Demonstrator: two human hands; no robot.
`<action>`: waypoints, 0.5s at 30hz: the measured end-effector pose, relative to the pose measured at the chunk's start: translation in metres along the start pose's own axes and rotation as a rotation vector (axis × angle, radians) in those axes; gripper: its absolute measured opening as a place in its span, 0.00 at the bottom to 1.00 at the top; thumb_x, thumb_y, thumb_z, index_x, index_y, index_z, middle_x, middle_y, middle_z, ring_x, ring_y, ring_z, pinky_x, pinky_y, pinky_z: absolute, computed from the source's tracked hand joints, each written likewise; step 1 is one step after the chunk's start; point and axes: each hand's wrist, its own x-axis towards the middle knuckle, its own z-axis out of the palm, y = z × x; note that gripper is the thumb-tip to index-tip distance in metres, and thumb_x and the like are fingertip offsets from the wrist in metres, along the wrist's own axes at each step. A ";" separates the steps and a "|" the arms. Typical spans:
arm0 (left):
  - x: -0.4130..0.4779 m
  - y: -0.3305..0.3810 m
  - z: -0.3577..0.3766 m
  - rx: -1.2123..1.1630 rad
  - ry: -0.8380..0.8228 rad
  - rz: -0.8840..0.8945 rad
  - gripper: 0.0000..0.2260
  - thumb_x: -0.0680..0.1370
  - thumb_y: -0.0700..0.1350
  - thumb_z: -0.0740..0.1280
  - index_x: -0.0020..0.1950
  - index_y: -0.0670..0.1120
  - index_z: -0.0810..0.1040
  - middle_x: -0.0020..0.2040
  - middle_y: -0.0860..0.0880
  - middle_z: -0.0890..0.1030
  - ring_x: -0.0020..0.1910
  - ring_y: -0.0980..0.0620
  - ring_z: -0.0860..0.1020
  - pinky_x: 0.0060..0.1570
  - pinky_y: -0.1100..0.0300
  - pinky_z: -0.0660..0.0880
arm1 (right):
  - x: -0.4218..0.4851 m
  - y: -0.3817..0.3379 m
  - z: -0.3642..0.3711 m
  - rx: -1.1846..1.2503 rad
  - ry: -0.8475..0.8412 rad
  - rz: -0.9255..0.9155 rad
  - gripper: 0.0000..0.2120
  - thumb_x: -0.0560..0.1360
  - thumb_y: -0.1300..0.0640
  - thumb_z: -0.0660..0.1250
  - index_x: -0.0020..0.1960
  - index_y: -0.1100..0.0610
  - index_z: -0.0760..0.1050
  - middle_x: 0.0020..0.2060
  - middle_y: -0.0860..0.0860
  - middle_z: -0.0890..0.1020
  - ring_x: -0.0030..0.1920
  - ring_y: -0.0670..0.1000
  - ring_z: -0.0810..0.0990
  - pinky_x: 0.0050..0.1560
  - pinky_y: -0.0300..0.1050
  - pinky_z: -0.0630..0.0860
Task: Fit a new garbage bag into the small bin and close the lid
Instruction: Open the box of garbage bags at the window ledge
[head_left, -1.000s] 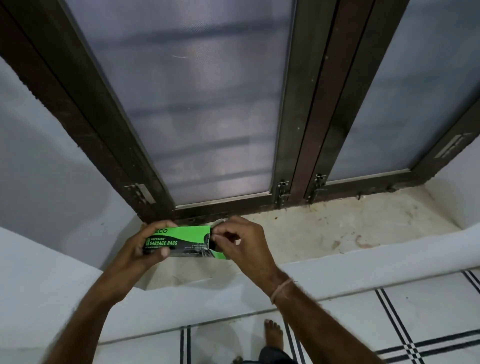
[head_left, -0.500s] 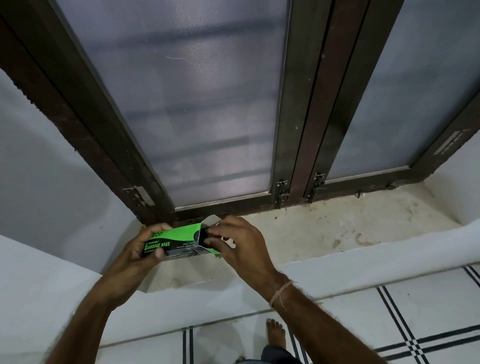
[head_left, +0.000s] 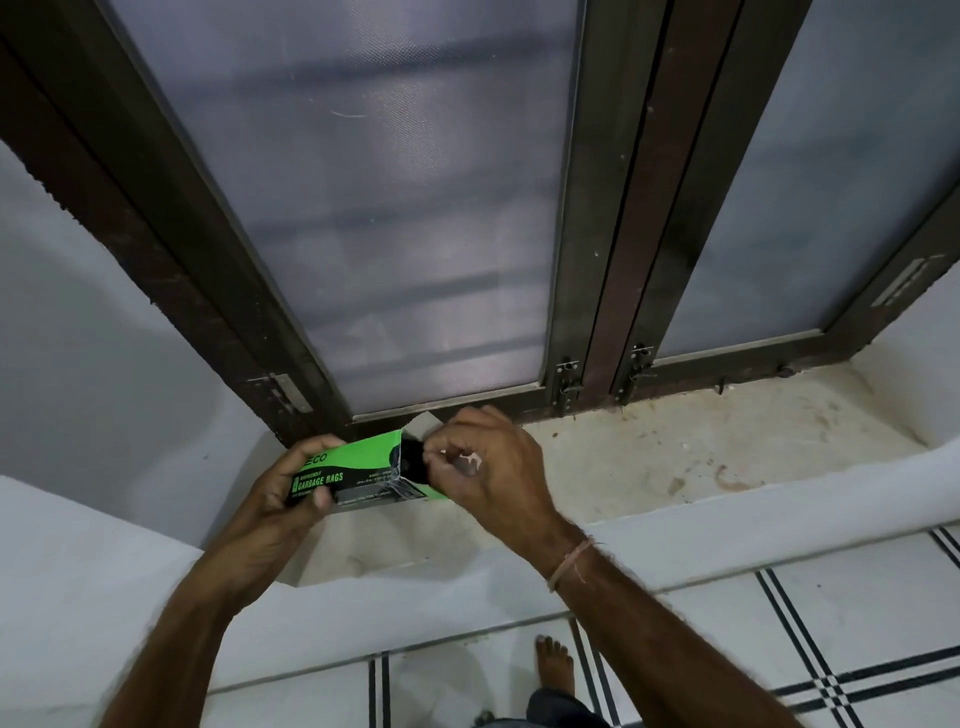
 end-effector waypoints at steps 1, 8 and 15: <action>-0.001 0.000 -0.002 0.012 0.025 0.000 0.18 0.78 0.44 0.70 0.68 0.55 0.77 0.65 0.48 0.81 0.62 0.50 0.80 0.62 0.55 0.76 | 0.003 0.003 -0.004 0.038 0.015 0.011 0.02 0.71 0.57 0.75 0.44 0.53 0.86 0.40 0.42 0.82 0.42 0.44 0.75 0.40 0.43 0.75; 0.005 -0.003 0.007 0.022 0.075 0.010 0.18 0.78 0.42 0.70 0.68 0.53 0.78 0.63 0.50 0.83 0.60 0.54 0.82 0.56 0.67 0.78 | 0.004 0.011 -0.012 0.560 -0.240 0.391 0.12 0.81 0.50 0.71 0.62 0.54 0.79 0.53 0.51 0.85 0.46 0.50 0.85 0.38 0.44 0.81; 0.016 -0.028 0.027 0.100 0.136 0.010 0.20 0.76 0.44 0.75 0.66 0.53 0.79 0.63 0.50 0.82 0.61 0.53 0.82 0.54 0.64 0.79 | 0.002 0.037 -0.010 0.582 -0.054 0.561 0.09 0.79 0.61 0.74 0.58 0.59 0.84 0.54 0.58 0.85 0.53 0.57 0.86 0.42 0.42 0.83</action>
